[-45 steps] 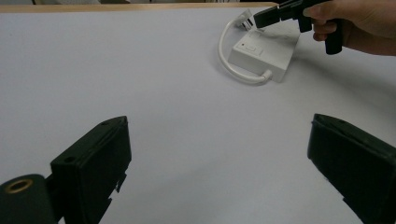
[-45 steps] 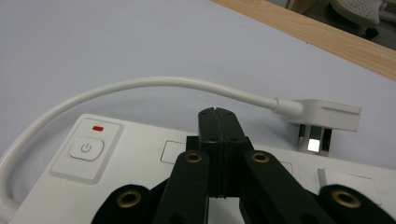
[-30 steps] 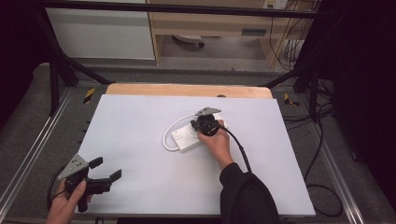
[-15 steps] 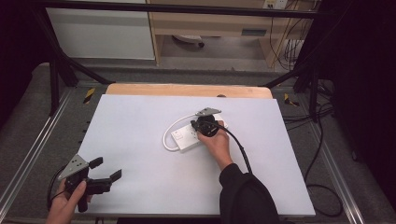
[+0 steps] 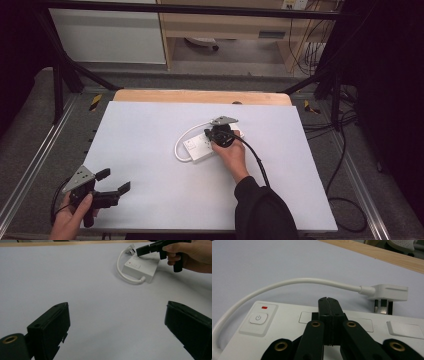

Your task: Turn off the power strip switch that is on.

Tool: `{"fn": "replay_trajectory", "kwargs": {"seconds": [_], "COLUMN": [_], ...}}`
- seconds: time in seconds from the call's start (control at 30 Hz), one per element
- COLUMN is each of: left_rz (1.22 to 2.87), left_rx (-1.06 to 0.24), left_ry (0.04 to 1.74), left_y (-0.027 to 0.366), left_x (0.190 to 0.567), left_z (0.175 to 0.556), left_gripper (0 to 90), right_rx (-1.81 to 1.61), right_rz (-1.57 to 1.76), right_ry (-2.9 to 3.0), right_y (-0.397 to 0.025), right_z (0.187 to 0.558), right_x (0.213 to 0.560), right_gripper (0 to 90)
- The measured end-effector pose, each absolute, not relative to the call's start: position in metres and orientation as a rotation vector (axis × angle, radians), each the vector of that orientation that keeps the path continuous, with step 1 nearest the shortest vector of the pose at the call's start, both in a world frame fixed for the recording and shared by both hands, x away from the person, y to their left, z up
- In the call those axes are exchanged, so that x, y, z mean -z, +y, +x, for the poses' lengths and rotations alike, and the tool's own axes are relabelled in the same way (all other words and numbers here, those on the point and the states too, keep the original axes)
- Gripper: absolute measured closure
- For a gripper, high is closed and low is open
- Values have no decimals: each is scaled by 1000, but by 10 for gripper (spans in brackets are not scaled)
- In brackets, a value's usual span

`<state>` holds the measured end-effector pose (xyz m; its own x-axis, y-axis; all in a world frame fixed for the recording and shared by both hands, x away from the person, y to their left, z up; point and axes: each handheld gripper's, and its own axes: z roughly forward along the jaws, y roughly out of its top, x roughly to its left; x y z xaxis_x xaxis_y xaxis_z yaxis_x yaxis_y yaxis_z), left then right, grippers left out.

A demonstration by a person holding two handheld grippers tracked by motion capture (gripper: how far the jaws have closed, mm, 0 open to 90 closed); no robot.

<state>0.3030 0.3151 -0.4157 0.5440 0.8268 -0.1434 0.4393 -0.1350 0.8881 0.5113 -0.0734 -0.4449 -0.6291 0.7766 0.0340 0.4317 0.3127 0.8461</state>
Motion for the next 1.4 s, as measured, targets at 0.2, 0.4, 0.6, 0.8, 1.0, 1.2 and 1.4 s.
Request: {"fn": "replay_trajectory", "kwargs": {"seconds": [0.2, 0.4, 0.6, 0.8, 1.0, 1.2, 1.4], "left_rz": [1762, 1761, 1761, 1764, 1766, 1766, 1775], "left_rx": [-477, -476, -478, -479, -480, -478, -480], "left_ry": [1056, 1056, 1054, 1055, 1055, 1054, 1052], "left_y": [315, 315, 315, 315, 315, 315, 314], "left_x": [416, 416, 415, 416, 416, 416, 416], "left_z": [303, 303, 303, 303, 303, 303, 303], "left_gripper": [61, 61, 61, 61, 61, 61, 61], "right_rx": [-1229, -1212, -1221, -1215, -1211, -1210, -1203], "right_rz": [1084, 1069, 1054, 1042, 1041, 1049, 1084], "right_ry": [2209, 2222, 2209, 2211, 2208, 2219, 2238], "right_y": [-73, -72, -73, -77, -80, -81, -82], "right_z": [512, 512, 510, 508, 508, 506, 502], "right_x": [446, 444, 438, 431, 427, 423, 415], "right_gripper": [900, 900, 900, 900, 900, 882, 691]}}
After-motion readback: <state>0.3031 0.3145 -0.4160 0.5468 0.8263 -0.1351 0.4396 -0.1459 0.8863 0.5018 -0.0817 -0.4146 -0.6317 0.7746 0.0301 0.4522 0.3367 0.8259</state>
